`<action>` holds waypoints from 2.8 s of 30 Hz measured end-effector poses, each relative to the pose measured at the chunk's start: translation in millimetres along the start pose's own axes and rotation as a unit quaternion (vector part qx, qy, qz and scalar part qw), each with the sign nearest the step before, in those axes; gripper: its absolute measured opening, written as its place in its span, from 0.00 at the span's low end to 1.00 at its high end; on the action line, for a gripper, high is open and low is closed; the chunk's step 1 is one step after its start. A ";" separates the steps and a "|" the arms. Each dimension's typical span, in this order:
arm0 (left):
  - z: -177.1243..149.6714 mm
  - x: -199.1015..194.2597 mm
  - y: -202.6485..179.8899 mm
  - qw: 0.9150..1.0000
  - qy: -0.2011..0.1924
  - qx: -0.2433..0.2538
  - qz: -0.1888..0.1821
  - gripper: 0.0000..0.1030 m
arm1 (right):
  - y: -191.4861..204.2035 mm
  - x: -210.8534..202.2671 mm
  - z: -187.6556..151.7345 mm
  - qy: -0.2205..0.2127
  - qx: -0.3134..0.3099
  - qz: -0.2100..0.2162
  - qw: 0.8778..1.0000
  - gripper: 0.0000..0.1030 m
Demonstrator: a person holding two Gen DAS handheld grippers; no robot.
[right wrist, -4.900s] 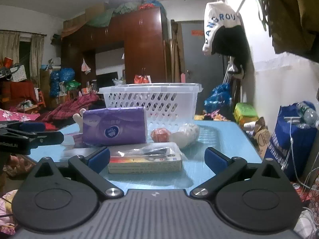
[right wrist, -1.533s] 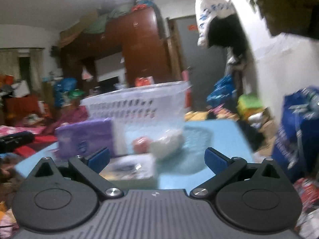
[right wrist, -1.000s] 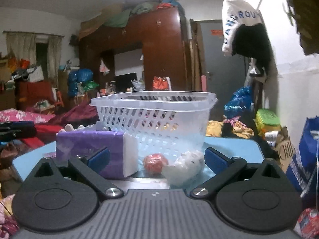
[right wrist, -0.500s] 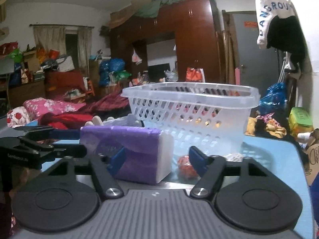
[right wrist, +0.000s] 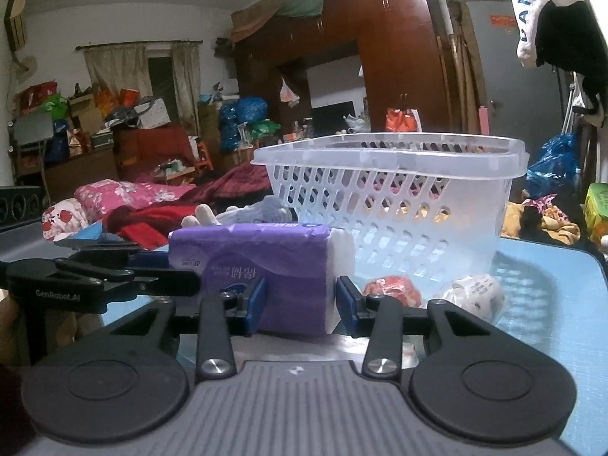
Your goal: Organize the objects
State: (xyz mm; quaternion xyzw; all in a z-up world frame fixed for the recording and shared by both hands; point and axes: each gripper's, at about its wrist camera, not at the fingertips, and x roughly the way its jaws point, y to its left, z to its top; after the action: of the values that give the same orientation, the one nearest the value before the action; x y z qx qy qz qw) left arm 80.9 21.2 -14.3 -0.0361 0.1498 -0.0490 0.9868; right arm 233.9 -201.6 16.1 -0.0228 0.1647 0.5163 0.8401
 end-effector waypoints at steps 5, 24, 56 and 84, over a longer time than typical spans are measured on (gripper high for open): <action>-2.8 -1.8 -10.7 1.000 -0.008 0.017 0.019 0.43 | 14.2 -5.2 -5.5 -0.005 -0.034 -0.023 0.999 0.40; 5.7 -34.9 -31.3 0.993 -0.096 0.051 0.036 0.43 | 64.6 -30.5 -9.0 -0.087 -0.115 -0.109 0.983 0.33; 158.2 169.7 42.0 0.997 0.067 -0.023 -0.021 0.45 | -58.0 79.3 123.1 0.027 -0.001 -0.184 0.983 0.33; 151.8 199.9 34.9 0.986 0.160 0.009 0.036 0.56 | -79.1 97.6 126.2 0.150 0.046 -0.186 0.970 0.47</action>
State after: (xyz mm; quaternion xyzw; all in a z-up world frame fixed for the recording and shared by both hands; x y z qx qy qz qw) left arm 319.2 42.9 68.9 -0.0131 0.3066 -0.0196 0.9515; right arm 375.3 -128.1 95.6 -0.0911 0.3054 0.3338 0.8871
